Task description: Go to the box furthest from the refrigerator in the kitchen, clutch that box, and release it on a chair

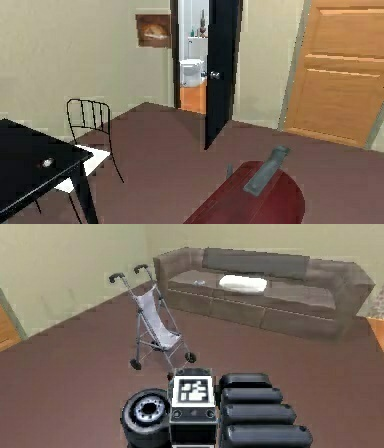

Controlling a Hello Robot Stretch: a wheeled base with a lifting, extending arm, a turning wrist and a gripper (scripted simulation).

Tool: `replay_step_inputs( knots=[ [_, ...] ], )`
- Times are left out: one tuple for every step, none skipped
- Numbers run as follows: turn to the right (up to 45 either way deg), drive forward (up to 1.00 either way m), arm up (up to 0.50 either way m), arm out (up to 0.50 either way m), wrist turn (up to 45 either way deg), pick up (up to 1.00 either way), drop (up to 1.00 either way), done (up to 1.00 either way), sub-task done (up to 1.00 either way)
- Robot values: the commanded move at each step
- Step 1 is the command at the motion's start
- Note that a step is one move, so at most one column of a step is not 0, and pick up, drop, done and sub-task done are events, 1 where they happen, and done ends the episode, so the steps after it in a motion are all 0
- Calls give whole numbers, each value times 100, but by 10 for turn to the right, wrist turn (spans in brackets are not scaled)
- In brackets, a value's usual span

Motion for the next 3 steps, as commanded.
replay_step_inputs(
  knots=[
    [0,30,0,0,0,0,0,0,0],
    [-120,0,0,0,0,0,0,0,0],
    [0,100,0,0,0,0,0,0,0]
  ],
)
